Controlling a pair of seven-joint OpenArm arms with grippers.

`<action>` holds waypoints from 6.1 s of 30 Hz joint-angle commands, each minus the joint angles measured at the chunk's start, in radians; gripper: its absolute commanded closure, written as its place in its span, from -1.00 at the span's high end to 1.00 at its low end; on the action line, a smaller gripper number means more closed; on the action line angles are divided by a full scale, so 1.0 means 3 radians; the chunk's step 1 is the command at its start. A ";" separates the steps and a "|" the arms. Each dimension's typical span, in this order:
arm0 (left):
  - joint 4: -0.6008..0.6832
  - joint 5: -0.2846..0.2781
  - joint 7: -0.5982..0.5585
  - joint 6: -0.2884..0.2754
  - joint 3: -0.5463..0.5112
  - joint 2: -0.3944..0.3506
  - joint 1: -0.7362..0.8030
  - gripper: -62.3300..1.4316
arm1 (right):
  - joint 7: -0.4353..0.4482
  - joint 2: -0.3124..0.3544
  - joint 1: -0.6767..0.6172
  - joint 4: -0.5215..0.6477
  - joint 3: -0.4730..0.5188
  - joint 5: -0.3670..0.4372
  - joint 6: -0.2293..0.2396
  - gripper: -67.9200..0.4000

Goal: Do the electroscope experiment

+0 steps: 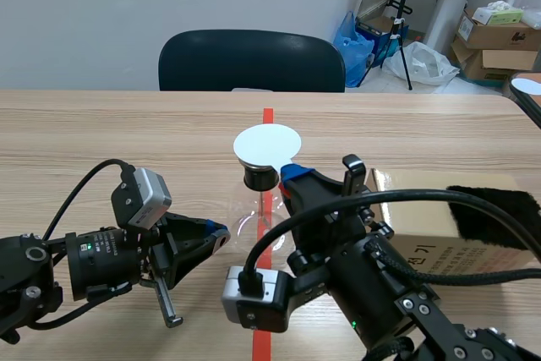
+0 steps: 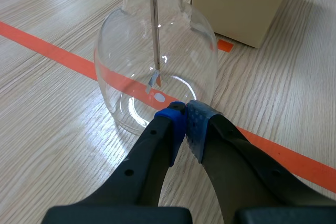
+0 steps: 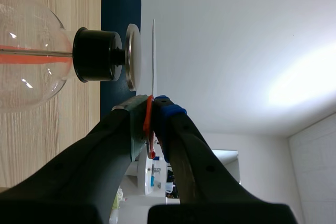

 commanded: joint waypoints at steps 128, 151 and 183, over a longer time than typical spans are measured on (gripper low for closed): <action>0.0065 -0.0034 -0.0037 -0.0006 -0.0028 -0.0011 0.0000 -0.87 | -0.0011 0.0034 0.0057 0.0013 0.0031 -0.0014 -0.0036 -0.96; 0.0065 -0.0034 -0.0037 -0.0006 -0.0028 -0.0011 0.0000 -0.87 | -0.0013 0.0034 0.0057 0.0013 0.0031 -0.0014 -0.0036 -0.96; 0.0065 -0.0034 -0.0037 -0.0006 -0.0028 -0.0011 0.0000 -0.87 | -0.1227 0.0034 0.0057 0.0013 0.0031 -0.0013 -0.0036 -0.96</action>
